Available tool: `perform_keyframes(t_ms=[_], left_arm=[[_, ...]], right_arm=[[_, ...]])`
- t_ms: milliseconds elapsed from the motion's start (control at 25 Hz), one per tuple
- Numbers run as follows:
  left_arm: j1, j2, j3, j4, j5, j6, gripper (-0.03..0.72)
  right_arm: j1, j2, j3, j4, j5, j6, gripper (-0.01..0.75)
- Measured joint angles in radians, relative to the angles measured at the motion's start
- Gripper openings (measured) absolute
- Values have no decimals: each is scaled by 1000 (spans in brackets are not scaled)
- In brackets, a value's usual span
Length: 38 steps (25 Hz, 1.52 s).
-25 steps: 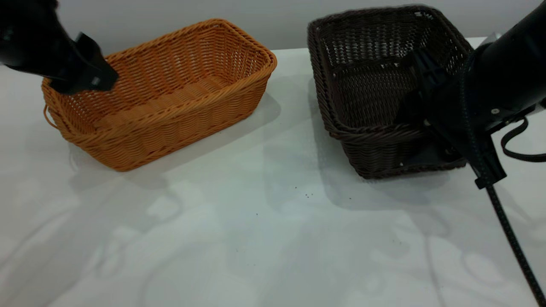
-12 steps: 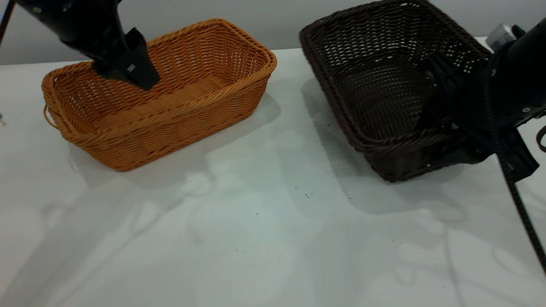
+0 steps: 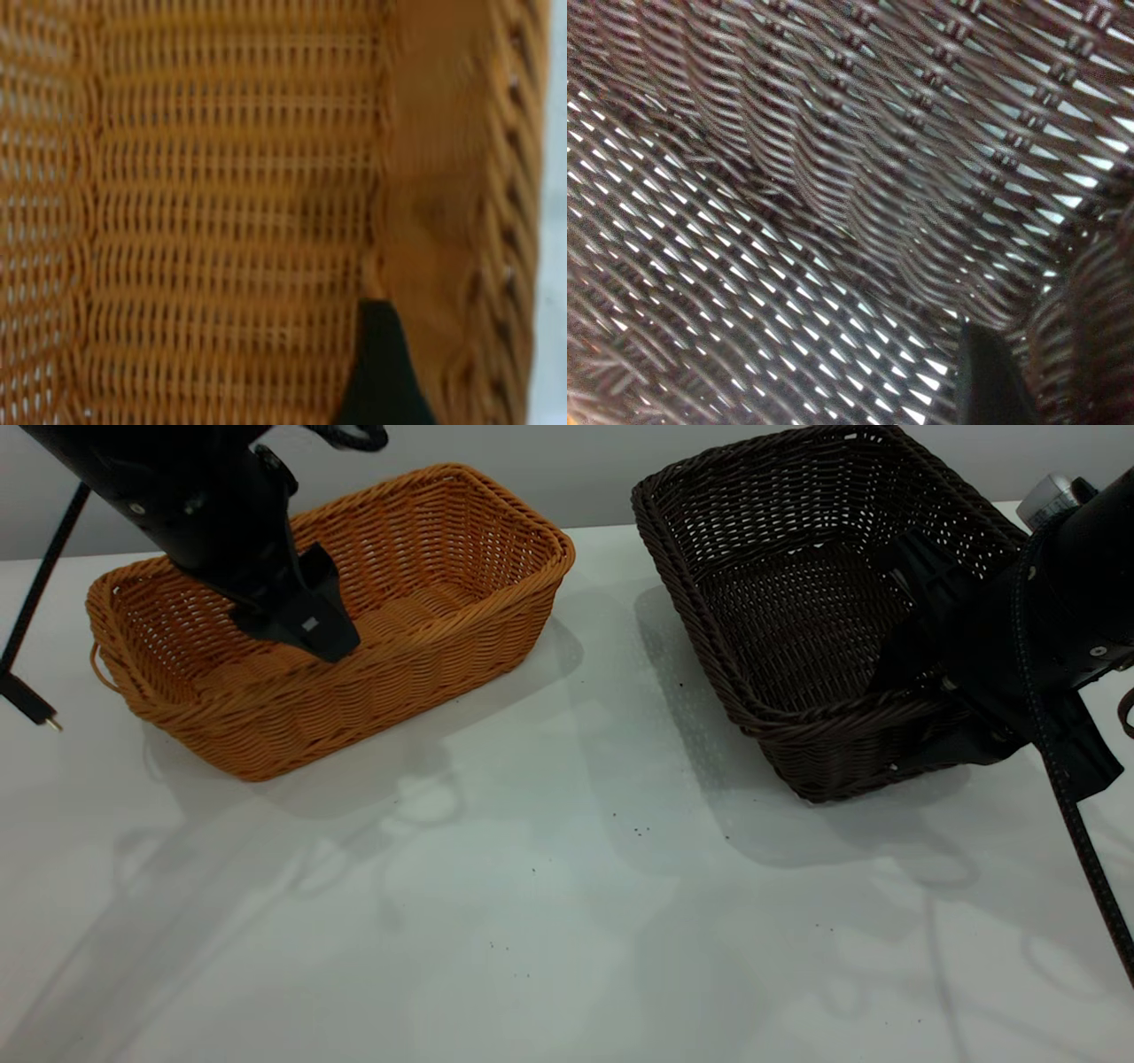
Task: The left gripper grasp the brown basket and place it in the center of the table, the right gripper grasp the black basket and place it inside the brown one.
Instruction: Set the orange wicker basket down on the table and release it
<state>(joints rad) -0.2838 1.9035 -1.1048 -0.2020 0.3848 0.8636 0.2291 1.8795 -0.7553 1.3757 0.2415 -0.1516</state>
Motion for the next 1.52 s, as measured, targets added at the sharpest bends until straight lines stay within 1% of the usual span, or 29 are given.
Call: perform_keyframes(t_ms=[360, 520, 640, 800, 920, 1000, 1040, 1080, 1200, 1360, 1520], left_arm=[[-6, 60, 0, -11, -37, 2, 437], [-21, 94, 0, -9, -89, 6, 435], [-39, 118, 0, -1, -125, 6, 413], [-47, 153, 0, 2, -188, 6, 334], [-51, 165, 0, 2, -217, 6, 237], [-51, 168, 0, 2, -222, 6, 151], [-51, 168, 0, 8, -222, 11, 113], [-51, 168, 0, 8, -222, 10, 100], [-51, 168, 0, 5, -194, 41, 102], [-56, 163, 0, -8, -137, 138, 102], [-81, 161, -1, -15, -39, 188, 102]], right_arm=[[0, 0, 0, 2, -4, 0, 286], [0, 0, 0, 2, -5, 0, 286], [0, 0, 0, 2, -5, -1, 286], [0, 0, 0, 0, -3, -6, 286], [0, 0, 0, 0, 1, -28, 286], [0, 0, 0, 0, 2, -31, 286], [0, 0, 0, 0, 2, -30, 286], [0, -1, 0, 0, 3, -30, 286], [-11, -16, 0, 0, 7, -30, 286], [-23, -52, 0, 1, -4, -27, 286], [-61, -79, -2, -1, 36, -59, 286]])
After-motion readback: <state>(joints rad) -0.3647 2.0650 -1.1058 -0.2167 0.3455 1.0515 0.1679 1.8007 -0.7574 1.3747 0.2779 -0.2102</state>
